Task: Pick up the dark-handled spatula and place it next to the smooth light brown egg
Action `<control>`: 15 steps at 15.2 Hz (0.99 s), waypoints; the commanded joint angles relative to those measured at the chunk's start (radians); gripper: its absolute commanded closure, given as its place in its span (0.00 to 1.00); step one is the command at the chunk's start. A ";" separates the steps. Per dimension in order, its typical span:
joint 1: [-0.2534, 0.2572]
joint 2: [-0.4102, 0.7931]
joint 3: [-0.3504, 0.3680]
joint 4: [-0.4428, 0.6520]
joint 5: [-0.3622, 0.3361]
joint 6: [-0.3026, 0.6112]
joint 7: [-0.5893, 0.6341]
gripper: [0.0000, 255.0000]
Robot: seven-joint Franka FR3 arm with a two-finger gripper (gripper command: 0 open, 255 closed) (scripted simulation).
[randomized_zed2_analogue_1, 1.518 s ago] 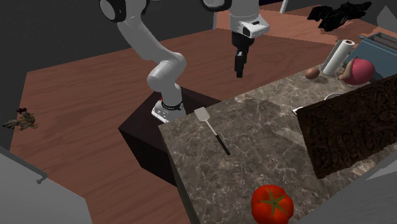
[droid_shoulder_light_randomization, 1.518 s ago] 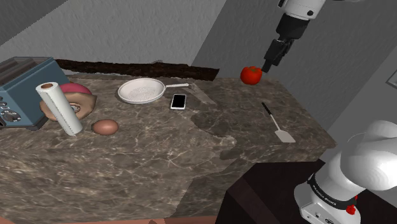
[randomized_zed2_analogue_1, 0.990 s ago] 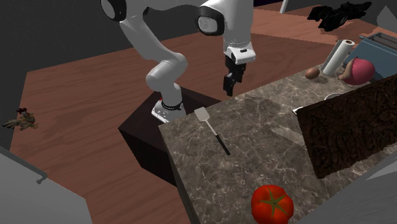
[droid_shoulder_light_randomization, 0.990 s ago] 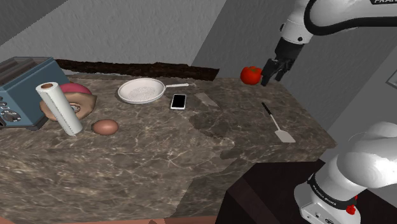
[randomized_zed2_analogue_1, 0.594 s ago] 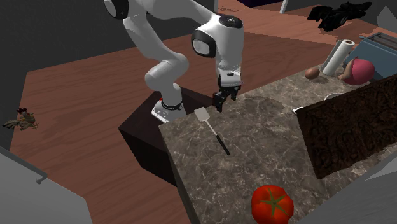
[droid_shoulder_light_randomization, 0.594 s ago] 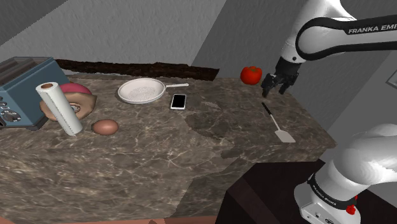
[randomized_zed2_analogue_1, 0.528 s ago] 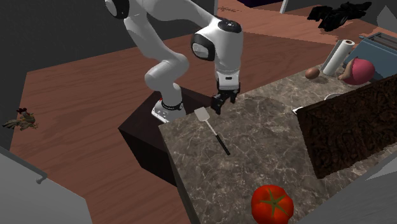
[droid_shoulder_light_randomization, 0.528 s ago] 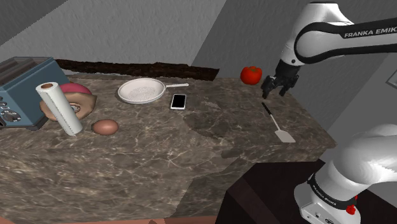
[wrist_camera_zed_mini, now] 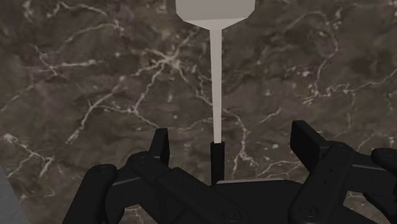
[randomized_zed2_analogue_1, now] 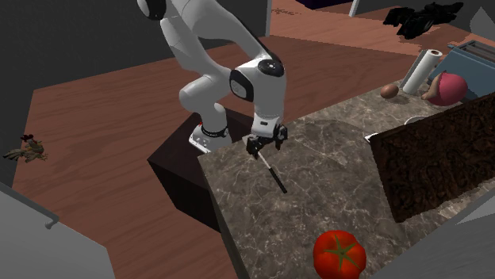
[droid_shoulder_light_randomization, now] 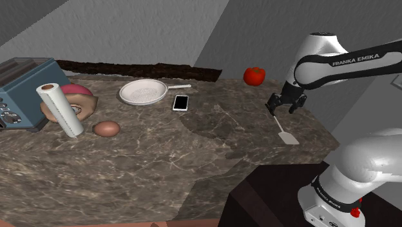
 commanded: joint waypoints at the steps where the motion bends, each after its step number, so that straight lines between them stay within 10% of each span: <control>1: -0.009 0.017 -0.001 -0.025 -0.003 0.042 0.008 0.00; 14: -0.011 0.089 -0.001 -0.064 -0.006 0.153 0.009 0.00; 15: -0.011 0.089 -0.001 -0.064 -0.006 0.153 0.009 1.00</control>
